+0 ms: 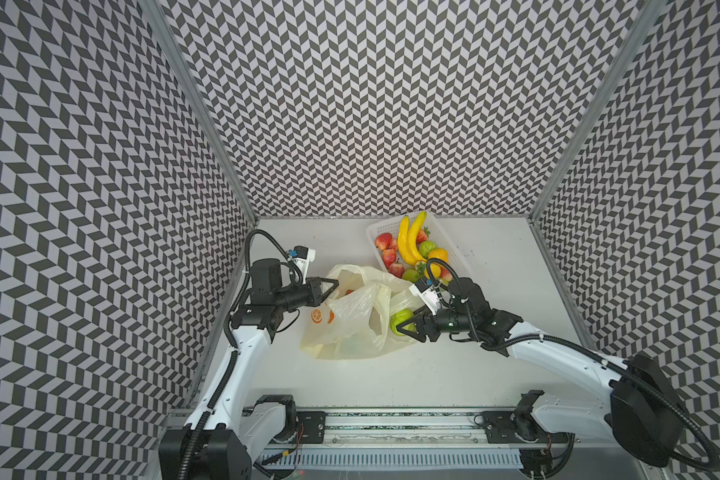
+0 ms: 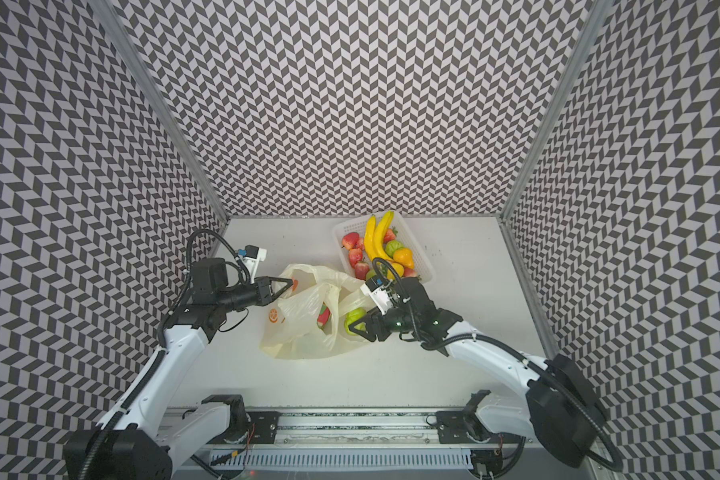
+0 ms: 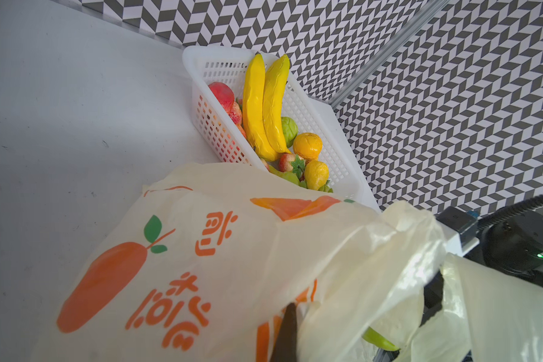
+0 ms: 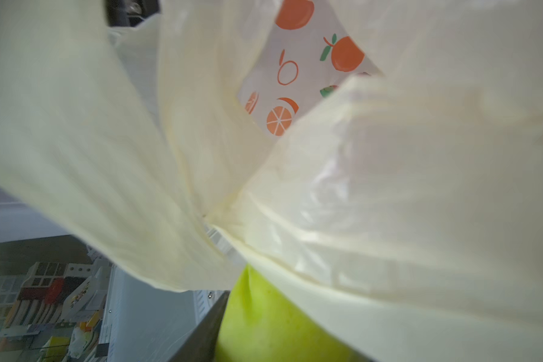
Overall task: Place the fake fruits into the plastic bag and tie a complex knot
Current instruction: 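Carry the green pear with the right gripper into the bag mouth, then lower the pear into the bag and open the right gripper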
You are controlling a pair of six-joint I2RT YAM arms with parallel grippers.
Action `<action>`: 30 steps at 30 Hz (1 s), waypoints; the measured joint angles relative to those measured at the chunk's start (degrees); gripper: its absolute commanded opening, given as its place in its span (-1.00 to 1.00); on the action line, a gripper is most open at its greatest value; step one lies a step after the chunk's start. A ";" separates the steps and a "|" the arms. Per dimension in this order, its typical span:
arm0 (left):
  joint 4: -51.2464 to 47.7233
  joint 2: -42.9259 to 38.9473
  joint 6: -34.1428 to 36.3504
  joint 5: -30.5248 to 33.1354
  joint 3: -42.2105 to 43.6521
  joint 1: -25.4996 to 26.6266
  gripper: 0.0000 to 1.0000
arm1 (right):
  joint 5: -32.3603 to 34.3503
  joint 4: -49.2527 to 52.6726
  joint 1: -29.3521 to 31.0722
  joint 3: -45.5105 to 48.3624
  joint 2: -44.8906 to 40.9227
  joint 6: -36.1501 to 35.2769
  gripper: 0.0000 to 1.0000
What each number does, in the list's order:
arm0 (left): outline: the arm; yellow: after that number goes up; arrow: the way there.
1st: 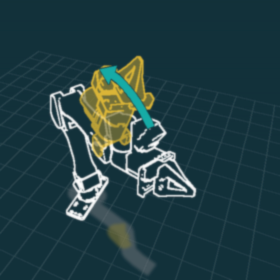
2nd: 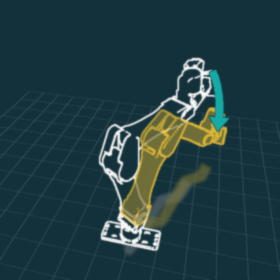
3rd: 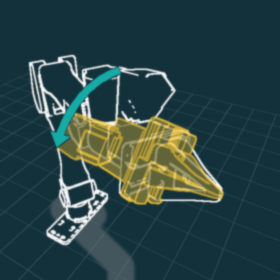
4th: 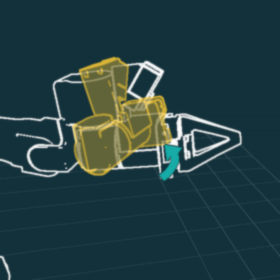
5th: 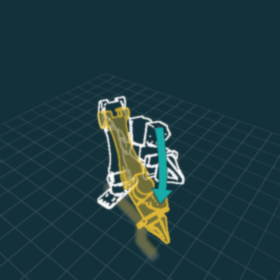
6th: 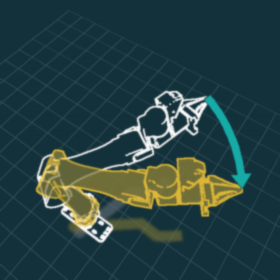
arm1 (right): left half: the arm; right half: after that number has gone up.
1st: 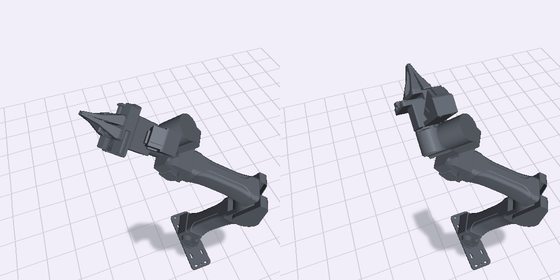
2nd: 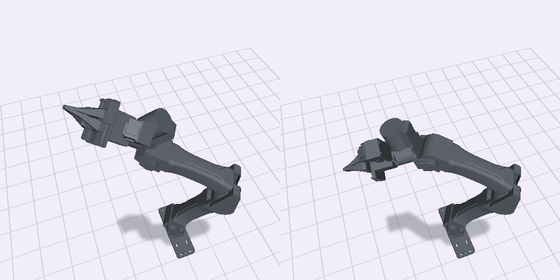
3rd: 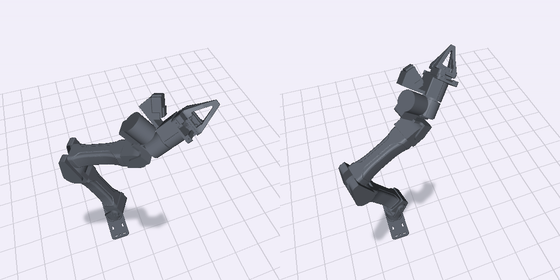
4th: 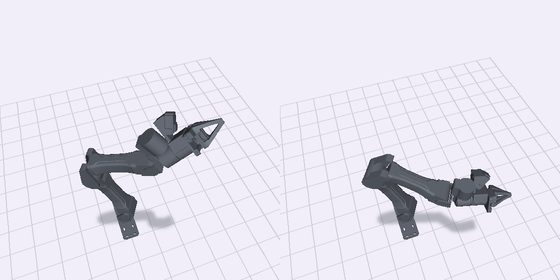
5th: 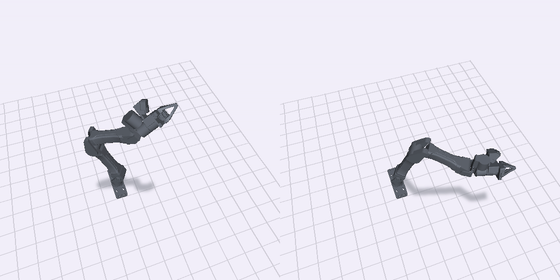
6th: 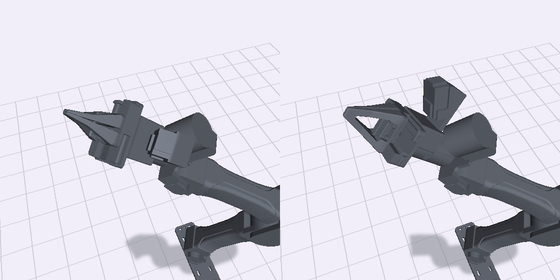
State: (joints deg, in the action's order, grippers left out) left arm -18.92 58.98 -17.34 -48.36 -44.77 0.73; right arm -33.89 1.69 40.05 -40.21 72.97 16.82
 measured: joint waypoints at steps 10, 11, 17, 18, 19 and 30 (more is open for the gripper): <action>-0.39 0.00 1.49 -1.07 0.00 0.37 -1.00 | 2.40 -5.70 1.66 -7.69 9.90 0.37 -0.32; -0.46 0.00 1.55 -1.07 0.00 0.39 -1.00 | 2.40 -6.51 2.12 -8.52 10.67 0.57 -0.28; -0.39 -0.13 1.25 -1.22 0.00 0.42 -1.00 | 2.69 -9.46 4.26 -11.34 14.43 1.90 -0.26; -0.37 -0.13 1.20 -1.29 0.00 0.42 -1.00 | 2.86 -9.62 4.52 -11.65 14.91 2.08 -0.26; -0.37 -0.13 1.20 -1.38 0.00 0.44 -1.00 | 3.13 -9.81 4.76 -11.93 15.30 2.25 -0.26; -0.35 -0.15 1.18 -1.46 0.00 0.74 -1.00 | 4.87 -11.08 5.27 -13.03 16.13 3.23 0.59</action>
State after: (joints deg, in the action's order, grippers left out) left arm -19.27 58.83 -16.16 -49.82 -44.77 1.48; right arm -29.02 -9.39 45.32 -53.23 89.10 20.05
